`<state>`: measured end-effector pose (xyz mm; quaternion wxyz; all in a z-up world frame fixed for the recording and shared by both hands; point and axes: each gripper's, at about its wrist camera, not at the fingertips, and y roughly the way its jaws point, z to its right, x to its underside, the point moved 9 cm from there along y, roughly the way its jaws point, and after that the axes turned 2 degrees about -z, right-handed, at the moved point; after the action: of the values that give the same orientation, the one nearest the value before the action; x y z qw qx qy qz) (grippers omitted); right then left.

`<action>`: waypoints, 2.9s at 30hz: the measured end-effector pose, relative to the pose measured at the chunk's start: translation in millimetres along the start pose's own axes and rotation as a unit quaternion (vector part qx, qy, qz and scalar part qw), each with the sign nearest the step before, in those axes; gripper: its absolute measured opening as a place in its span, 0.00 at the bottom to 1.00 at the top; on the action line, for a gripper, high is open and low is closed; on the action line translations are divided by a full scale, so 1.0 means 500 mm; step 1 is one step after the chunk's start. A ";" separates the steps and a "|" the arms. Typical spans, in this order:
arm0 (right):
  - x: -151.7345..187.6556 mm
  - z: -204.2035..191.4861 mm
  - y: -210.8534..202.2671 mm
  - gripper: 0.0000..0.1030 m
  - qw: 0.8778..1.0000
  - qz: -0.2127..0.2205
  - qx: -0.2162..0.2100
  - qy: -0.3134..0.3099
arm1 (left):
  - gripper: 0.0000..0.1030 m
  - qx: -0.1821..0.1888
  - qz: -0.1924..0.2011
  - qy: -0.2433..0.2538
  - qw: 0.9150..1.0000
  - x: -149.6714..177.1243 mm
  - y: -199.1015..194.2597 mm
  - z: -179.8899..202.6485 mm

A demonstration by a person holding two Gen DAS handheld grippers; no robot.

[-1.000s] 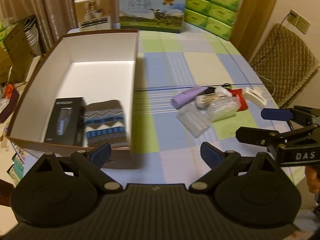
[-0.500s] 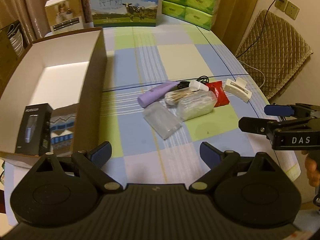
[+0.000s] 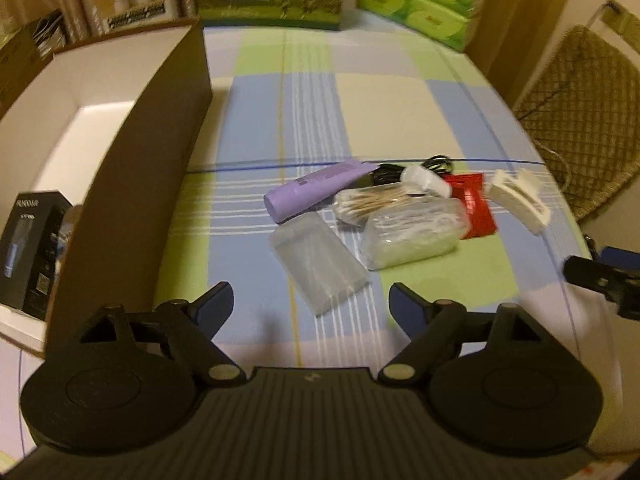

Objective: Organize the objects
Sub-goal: 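Move both tools back toward the remaining items on the table, then grasp the clear plastic case with the left gripper while the right grasps the white clip, then carry the clear case and white clip into the open box and release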

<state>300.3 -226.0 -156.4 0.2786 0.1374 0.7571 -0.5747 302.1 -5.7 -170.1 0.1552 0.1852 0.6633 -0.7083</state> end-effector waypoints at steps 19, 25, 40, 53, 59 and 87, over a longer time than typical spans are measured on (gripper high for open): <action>-0.038 0.076 0.073 0.82 1.000 -0.005 0.011 -0.008 | 0.64 -0.020 -0.015 -0.053 0.998 -0.039 0.154 -0.018; -0.058 0.072 0.113 0.70 0.998 0.003 0.010 -0.068 | 0.49 -0.018 -0.013 -0.037 0.999 -0.033 0.154 -0.029; -0.071 0.059 0.238 0.41 0.981 -0.011 0.024 -0.191 | 0.49 -0.012 -0.021 -0.032 0.999 -0.006 0.140 -0.059; 0.016 0.041 0.161 0.41 0.991 -0.027 0.018 -0.128 | 0.47 0.003 -0.021 -0.009 1.000 0.006 0.136 -0.050; 0.064 0.024 0.116 0.41 0.995 -0.045 0.003 -0.084 | 0.45 0.023 -0.033 0.017 0.999 0.038 0.119 -0.027; 0.056 -0.186 -0.001 0.41 0.992 -0.016 -0.085 -0.097 | 0.44 0.091 0.012 0.015 0.996 0.064 -0.056 -0.037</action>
<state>252.8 -141.5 -155.2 0.3524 0.0451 0.7746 -0.5232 261.8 15.5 -161.6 0.1358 0.2172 0.5964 -0.7608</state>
